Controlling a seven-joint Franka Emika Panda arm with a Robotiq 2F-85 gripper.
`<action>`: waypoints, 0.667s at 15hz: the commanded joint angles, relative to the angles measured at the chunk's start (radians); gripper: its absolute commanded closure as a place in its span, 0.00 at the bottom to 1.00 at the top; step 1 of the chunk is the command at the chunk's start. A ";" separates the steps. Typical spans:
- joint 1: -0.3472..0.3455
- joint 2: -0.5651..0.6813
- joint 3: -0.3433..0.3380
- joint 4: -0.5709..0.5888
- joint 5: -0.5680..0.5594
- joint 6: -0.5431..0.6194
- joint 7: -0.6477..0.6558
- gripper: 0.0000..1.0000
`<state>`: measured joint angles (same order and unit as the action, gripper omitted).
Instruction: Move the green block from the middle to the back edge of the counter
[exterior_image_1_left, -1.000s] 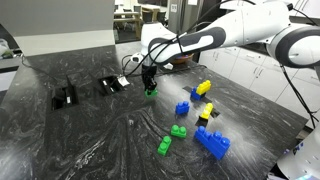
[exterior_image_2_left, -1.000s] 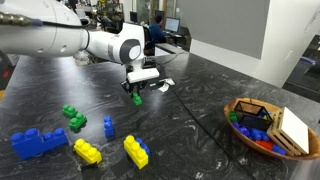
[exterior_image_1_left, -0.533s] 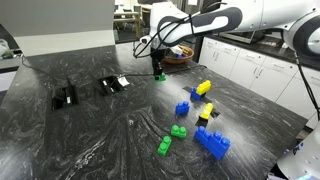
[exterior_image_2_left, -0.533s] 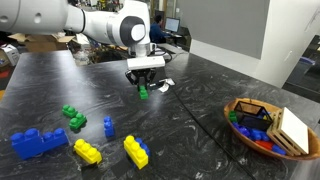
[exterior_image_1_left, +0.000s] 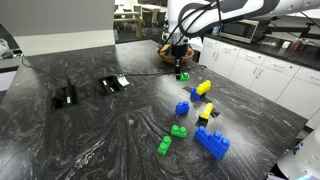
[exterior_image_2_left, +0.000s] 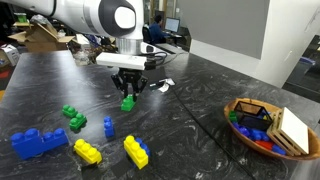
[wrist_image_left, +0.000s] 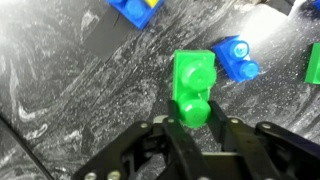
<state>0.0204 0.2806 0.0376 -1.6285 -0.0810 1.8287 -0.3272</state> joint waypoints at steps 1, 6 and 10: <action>-0.010 -0.168 -0.015 -0.234 0.031 0.047 0.175 0.91; -0.030 -0.403 -0.055 -0.533 0.073 0.085 0.383 0.91; -0.057 -0.566 -0.068 -0.711 0.082 0.113 0.552 0.91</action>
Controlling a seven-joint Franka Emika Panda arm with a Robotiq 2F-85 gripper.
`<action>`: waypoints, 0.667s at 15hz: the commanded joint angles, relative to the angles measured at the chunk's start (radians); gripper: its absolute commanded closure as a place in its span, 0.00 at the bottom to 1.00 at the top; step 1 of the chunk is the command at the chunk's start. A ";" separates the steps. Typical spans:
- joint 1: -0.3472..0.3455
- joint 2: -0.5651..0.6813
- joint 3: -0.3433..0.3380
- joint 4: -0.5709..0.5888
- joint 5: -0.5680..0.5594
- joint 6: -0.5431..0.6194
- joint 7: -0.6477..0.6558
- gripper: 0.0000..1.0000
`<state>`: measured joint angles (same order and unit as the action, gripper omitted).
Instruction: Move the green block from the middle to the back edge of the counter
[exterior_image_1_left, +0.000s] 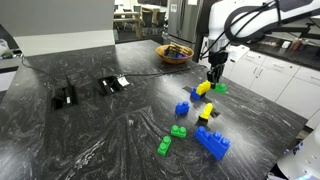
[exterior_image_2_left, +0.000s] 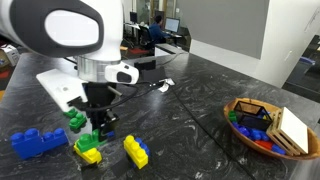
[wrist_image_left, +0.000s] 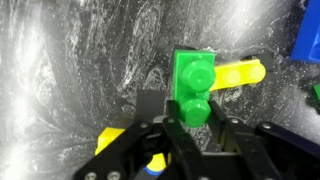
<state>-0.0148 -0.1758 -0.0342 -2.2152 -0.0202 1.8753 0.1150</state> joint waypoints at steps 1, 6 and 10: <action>-0.030 -0.143 0.006 -0.162 0.018 0.070 0.160 0.91; -0.077 -0.269 0.027 -0.327 0.027 0.064 0.417 0.91; -0.101 -0.314 0.021 -0.455 0.086 0.140 0.521 0.91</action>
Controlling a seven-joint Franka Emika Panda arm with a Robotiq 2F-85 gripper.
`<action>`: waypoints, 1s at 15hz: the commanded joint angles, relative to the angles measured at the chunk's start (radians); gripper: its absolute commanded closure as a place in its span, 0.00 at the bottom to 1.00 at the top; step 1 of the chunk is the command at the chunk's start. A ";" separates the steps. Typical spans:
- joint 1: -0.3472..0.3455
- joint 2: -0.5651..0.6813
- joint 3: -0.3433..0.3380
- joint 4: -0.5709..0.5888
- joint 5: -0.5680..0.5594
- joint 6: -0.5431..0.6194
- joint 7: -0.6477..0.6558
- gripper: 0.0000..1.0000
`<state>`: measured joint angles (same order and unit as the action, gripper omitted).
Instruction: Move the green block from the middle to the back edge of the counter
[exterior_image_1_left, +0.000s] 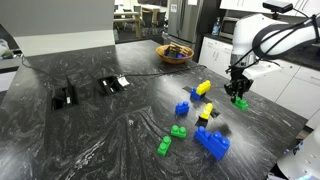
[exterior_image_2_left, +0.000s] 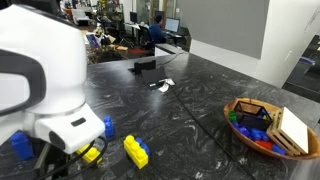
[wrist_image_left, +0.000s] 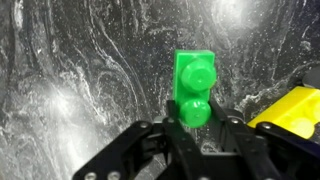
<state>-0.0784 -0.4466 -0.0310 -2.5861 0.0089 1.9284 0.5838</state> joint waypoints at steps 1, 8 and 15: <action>-0.041 -0.046 0.015 -0.120 0.074 0.137 0.064 0.91; -0.065 0.053 0.026 -0.203 0.129 0.466 0.137 0.91; -0.058 0.072 0.039 -0.199 0.110 0.543 0.197 0.20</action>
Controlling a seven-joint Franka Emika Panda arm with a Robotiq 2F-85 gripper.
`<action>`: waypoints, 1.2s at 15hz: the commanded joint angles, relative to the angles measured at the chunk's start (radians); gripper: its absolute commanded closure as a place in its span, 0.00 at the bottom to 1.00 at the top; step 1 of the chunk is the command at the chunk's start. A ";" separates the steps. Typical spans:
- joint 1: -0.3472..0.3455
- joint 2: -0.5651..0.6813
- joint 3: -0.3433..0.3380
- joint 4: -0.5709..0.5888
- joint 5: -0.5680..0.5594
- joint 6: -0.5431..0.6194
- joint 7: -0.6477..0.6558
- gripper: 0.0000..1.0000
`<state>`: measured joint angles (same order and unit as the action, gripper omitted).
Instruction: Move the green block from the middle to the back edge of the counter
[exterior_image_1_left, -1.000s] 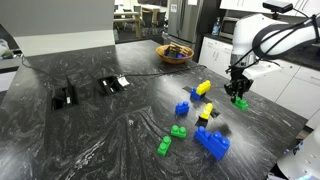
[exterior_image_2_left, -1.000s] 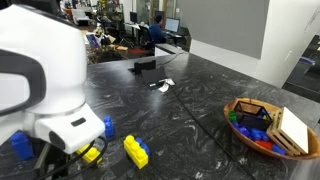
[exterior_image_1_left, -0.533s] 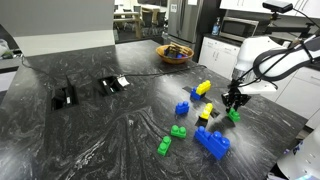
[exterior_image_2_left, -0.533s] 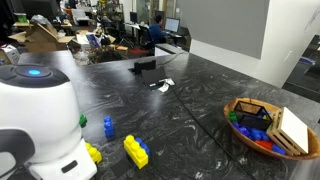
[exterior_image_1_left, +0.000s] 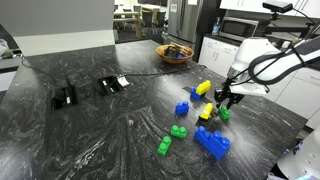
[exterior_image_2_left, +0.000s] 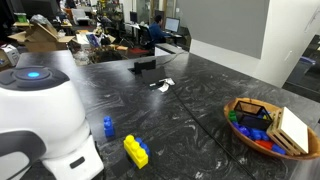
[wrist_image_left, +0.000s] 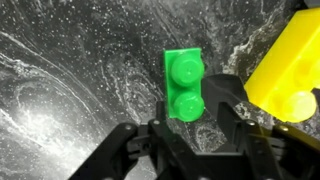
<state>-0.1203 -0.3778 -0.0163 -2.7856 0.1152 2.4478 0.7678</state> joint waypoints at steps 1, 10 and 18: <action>-0.017 -0.004 0.032 0.002 -0.005 0.027 0.017 0.12; 0.018 -0.043 0.176 0.229 -0.262 -0.080 -0.067 0.00; 0.040 -0.029 0.177 0.249 -0.237 -0.052 -0.102 0.00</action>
<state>-0.0786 -0.4062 0.1587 -2.5377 -0.1232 2.3969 0.6680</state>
